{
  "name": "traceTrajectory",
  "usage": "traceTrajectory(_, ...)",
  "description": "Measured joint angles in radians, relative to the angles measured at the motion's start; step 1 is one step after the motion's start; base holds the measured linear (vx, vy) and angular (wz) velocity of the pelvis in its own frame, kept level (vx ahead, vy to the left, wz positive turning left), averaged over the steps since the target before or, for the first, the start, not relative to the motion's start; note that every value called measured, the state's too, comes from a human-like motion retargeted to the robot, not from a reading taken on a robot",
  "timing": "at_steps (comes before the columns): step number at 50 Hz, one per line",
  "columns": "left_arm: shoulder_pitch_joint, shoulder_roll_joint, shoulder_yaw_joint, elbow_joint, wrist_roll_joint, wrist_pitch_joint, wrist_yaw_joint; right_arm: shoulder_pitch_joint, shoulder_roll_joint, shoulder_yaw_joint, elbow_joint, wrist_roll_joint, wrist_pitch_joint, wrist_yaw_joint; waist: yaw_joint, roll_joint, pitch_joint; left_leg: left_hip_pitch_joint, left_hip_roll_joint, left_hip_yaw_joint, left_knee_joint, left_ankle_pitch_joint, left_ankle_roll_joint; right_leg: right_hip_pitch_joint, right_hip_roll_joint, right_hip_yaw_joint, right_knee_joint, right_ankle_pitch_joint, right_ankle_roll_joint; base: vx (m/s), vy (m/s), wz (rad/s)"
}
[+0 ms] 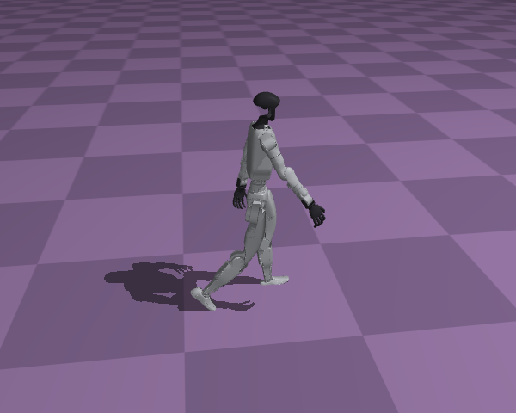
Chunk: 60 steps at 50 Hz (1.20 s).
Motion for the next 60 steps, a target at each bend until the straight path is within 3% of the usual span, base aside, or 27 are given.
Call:
traceTrajectory(3,-0.255,0.035,-0.051,-0.036,0.018,0.001,0.060,0.276,0.059,0.033,0.072,-0.042,0.012,0.086,-0.093,0.017,-0.050,0.005,-0.007,-0.086,0.036,-0.053,0.025,-0.308,0.060,-0.100,0.585,-0.100,-0.037,0.78,0.29,1.18)
traceTrajectory(6,-0.521,0.096,-0.095,-0.092,0.002,0.003,0.132,0.541,0.083,0.052,0.107,-0.110,0.011,0.144,-0.215,0.046,-0.065,0.022,-0.014,-0.188,0.068,-0.105,0.052,-0.574,0.070,-0.215,1.020,-0.204,-0.068,0.74,0.18,1.45)
traceTrajectory(9,-0.769,0.179,-0.151,-0.150,-0.004,-0.004,0.146,0.781,0.069,0.066,0.109,-0.168,0.002,0.190,-0.356,0.089,-0.053,0.074,-0.007,-0.287,0.062,-0.131,0.080,-0.775,0.057,-0.325,1.260,-0.264,-0.057,0.74,0.09,1.62)
traceTrajectory(12,-0.969,0.279,-0.220,-0.211,0.010,-0.026,0.116,0.985,0.033,0.066,0.101,-0.192,-0.001,0.238,-0.504,0.126,-0.025,0.155,0.011,-0.373,0.031,-0.139,0.103,-0.907,0.022,-0.403,1.311,-0.301,-0.027,0.74,-0.02,1.62)
traceTrajectory(15,-1.106,0.387,-0.291,-0.283,0.015,-0.063,0.070,1.135,-0.006,0.039,0.096,-0.176,0.002,0.290,-0.620,0.148,-0.003,0.228,0.035,-0.426,0.015,-0.142,0.113,-0.990,-0.019,-0.432,1.200,-0.320,-0.005,0.73,-0.13,1.12)
traceTrajectory(18,-1.187,0.495,-0.346,-0.364,-0.027,-0.106,0.020,1.214,-0.039,-0.003,0.083,-0.109,0.014,0.331,-0.678,0.159,-0.011,0.260,0.047,-0.441,0.027,-0.151,0.108,-1.028,-0.052,-0.433,0.919,-0.302,0.001,0.72,-0.20,0.39)
traceTrajectory(20,-1.208,0.558,-0.364,-0.423,-0.081,-0.137,-0.011,1.235,-0.052,-0.028,0.069,-0.045,0.022,0.343,-0.694,0.167,-0.034,0.261,0.049,-0.439,0.048,-0.163,0.094,-1.010,-0.071,-0.445,0.631,-0.286,-0.002,0.74,-0.24,0.05)
traceTrajectory(23,-1.173,0.613,-0.333,-0.517,-0.191,-0.176,-0.018,1.216,-0.054,-0.071,0.055,0.045,0.028,0.317,-0.715,0.161,-0.067,0.285,0.023,-0.458,0.085,-0.177,0.063,-0.827,-0.093,-0.484,0.003,-0.219,0.007,0.83,-0.28,0.44)
traceTrajectory(25,-1.126,0.629,-0.271,-0.584,-0.269,-0.206,0.049,1.138,-0.045,-0.120,0.068,0.055,0.038,0.257,-0.761,0.122,-0.010,0.391,-0.013,-0.506,0.097,-0.173,0.046,-0.576,-0.119,-0.526,-0.429,-0.103,0.050,0.96,-0.32,0.97)
traceTrajectory(28,-1.014,0.610,-0.195,-0.655,-0.272,-0.238,0.109,0.976,0.019,-0.146,0.123,0.011,0.037,0.155,-0.697,0.040,0.044,0.523,-0.041,-0.495,0.117,-0.099,0.031,-0.427,-0.120,-0.548,-0.548,-0.005,0.161,0.89,-0.48,-0.42)
traceTrajectory(31,-0.821,0.524,-0.133,-0.687,-0.299,-0.222,0.132,0.772,0.071,-0.100,0.177,0.028,0.047,0.056,-0.538,-0.009,0.066,0.524,-0.078,-0.404,0.291,0.006,0.068,-0.342,-0.078,-0.480,-0.548,0.023,0.170,0.83,-0.54,-1.73)
traceTrajectory(33,-0.653,0.438,-0.107,-0.669,-0.307,-0.183,0.146,0.631,0.081,-0.050,0.190,0.071,0.057,-0.012,-0.468,-0.060,0.058,0.382,-0.153,-0.346,0.631,-0.001,0.147,-0.278,-0.138,-0.431,-0.548,-0.004,0.170,0.81,-0.11,-0.94)
traceTrajectory(35,-0.496,0.334,-0.097,-0.595,-0.310,-0.139,0.163,0.467,0.058,0.007,0.181,0.137,0.054,-0.083,-0.442,-0.082,-0.013,0.076,-0.196,-0.279,1.091,-0.061,0.239,-0.300,-0.203,-0.403,-0.548,-0.036,0.138,0.69,0.02,-0.15)
traceTrajectory(38,-0.299,0.205,-0.082,-0.397,-0.235,-0.037,0.174,0.201,0.001,0.005,0.114,0.142,0.045,-0.146,-0.352,-0.090,-0.023,-0.218,-0.157,-0.177,1.561,-0.186,0.319,-0.283,-0.189,-0.331,-0.542,-0.077,0.066,0.70,-0.10,-0.90)
traceTrajectory(41,-0.105,0.094,-0.061,-0.189,-0.010,0.056,0.094,-0.045,-0.069,-0.002,0.027,0.119,0.028,-0.090,-0.233,-0.107,-0.007,-0.419,-0.132,-0.099,1.814,-0.293,0.344,-0.250,-0.176,-0.242,-0.515,-0.118,0.022,0.72,-0.06,-1.50)
traceTrajectory(44,0.110,0.017,-0.074,-0.072,0.200,0.075,0.014,-0.268,-0.146,0.029,-0.042,0.110,0.005,-0.020,-0.105,-0.126,-0.001,-0.599,-0.103,-0.043,1.882,-0.334,0.318,-0.220,-0.166,-0.155,-0.511,-0.147,0.000,0.70,0.01,-1.58)
traceTrajectory(48,0.393,-0.024,-0.142,-0.065,0.255,0.042,-0.068,-0.521,-0.245,0.067,-0.074,0.149,-0.027,-0.009,0.034,-0.164,0.002,-0.758,-0.032,0.012,1.713,-0.294,0.281,-0.180,-0.176,-0.083,-0.530,-0.168,0.001,0.67,0.09,-1.08)
traceTrajectory(52,0.545,-0.018,-0.193,-0.112,0.145,0.059,-0.201,-0.705,-0.313,0.028,-0.042,0.287,-0.040,-0.038,0.093,-0.205,0.002,-0.753,0.008,0.084,1.242,-0.203,0.282,-0.148,-0.197,-0.068,-0.540,-0.181,0.014,0.67,0.15,-0.28)
traceTrajectory(55,0.551,-0.011,-0.197,-0.140,0.044,0.109,-0.245,-0.771,-0.328,-0.036,-0.016,0.398,-0.041,-0.084,0.127,-0.212,0.019,-0.567,-0.025,0.154,0.664,-0.144,0.234,-0.096,-0.196,-0.042,-0.537,-0.189,0.042,0.79,0.21,-0.55)
traceTrajectory(57,0.514,-0.017,-0.171,-0.141,0.029,0.116,-0.225,-0.747,-0.316,-0.094,-0.029,0.408,-0.052,-0.130,0.161,-0.155,0.048,-0.364,-0.022,0.185,0.301,-0.096,0.153,-0.006,-0.147,0.000,-0.523,-0.197,0.054,0.92,0.29,-1.07)
traceTrajectory(60,0.412,-0.036,-0.126,-0.112,0.049,0.076,-0.168,-0.627,-0.272,-0.150,-0.082,0.352,-0.082,-0.158,0.153,-0.069,0.056,-0.157,0.000,0.203,0.029,-0.035,0.050,0.115,-0.073,0.040,-0.481,-0.186,0.051,0.94,0.35,-0.39)
